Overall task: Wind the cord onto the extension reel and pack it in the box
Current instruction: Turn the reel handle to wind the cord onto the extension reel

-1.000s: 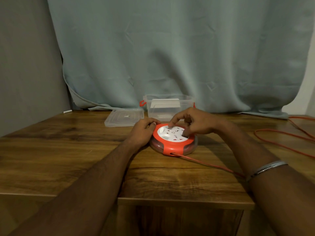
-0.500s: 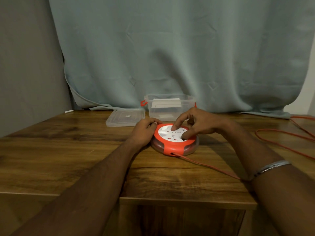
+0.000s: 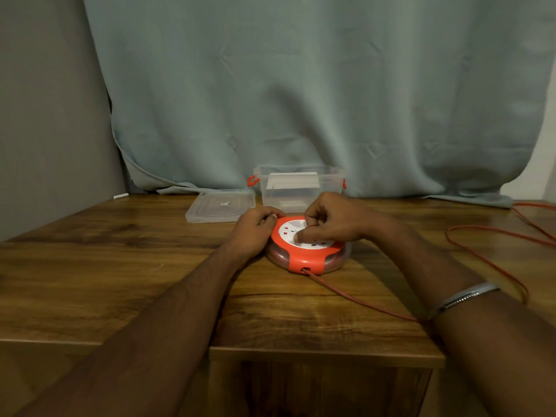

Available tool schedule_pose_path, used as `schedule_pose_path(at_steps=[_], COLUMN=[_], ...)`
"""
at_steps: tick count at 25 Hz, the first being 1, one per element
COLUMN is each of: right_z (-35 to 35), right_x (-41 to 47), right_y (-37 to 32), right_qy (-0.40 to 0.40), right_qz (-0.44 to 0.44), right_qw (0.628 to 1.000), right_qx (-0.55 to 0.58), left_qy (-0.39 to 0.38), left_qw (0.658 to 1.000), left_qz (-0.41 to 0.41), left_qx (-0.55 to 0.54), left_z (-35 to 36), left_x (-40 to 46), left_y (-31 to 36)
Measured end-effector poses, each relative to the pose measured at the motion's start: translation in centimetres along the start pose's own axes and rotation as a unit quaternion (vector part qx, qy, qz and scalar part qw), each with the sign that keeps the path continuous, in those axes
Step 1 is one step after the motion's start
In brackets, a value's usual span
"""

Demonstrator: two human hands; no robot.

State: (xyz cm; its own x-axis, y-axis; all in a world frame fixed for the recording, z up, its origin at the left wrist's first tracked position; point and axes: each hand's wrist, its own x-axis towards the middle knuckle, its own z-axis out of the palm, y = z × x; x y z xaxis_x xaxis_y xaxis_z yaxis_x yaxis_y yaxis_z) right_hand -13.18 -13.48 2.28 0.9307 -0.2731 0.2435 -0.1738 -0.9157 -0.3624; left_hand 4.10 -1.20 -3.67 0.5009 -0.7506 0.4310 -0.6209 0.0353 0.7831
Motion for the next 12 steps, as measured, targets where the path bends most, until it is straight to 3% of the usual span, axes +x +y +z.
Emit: schedule_pose_path(at_steps=[6,12], right_z=[-1.3,-2.1], right_x=[-0.4,-0.6], right_y=[0.2,1.6], right_qy=[0.032,-0.079], right_qz=[-0.005,0.007], right_qw=[0.998,0.995], right_qx=[0.054,0.059], left_qy=[0.004,0.002], left_qw=[1.0,1.0], left_qz=[-0.008,-0.014], left_qx=[-0.002,-0.003], left_z=[0.0,0.0], left_x=[0.0,0.0], left_y=[0.0,0.2])
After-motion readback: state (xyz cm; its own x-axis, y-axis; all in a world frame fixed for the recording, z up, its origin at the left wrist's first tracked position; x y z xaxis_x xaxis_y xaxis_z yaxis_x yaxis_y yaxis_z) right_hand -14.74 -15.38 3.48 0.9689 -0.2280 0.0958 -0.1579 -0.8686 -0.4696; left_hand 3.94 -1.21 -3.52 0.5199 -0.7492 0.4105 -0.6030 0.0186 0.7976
